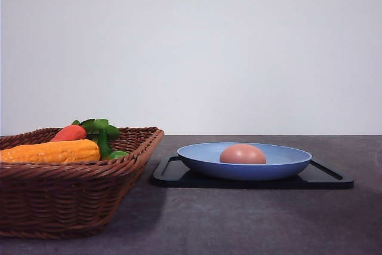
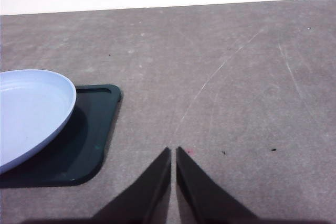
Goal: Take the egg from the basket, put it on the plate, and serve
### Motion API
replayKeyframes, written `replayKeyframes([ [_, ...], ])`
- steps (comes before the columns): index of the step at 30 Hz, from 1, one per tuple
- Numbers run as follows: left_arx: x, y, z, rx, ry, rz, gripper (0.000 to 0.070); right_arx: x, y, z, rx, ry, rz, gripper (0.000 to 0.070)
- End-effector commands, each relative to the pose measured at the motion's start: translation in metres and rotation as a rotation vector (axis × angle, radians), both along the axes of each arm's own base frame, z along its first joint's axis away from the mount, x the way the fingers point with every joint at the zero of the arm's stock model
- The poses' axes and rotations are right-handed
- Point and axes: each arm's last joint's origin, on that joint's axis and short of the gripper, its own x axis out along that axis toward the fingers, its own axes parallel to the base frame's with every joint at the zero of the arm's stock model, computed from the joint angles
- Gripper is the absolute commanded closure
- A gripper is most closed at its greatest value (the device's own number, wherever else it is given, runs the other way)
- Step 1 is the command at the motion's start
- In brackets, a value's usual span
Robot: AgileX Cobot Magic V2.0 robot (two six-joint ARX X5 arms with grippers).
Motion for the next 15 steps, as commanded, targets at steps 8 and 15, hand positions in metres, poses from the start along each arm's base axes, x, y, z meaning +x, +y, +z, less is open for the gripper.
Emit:
replayKeyframes([
  [8, 0.0011, 0.0001, -0.0096, 0.0, 0.032, 0.004, 0.07, 0.0001, 0.0, -0.0008, 0.01, -0.004, -0.003, 0.07],
  [15, 0.0011, 0.0001, -0.0096, 0.0, 0.032, 0.004, 0.07, 0.0001, 0.0, -0.0008, 0.01, -0.004, -0.003, 0.07],
])
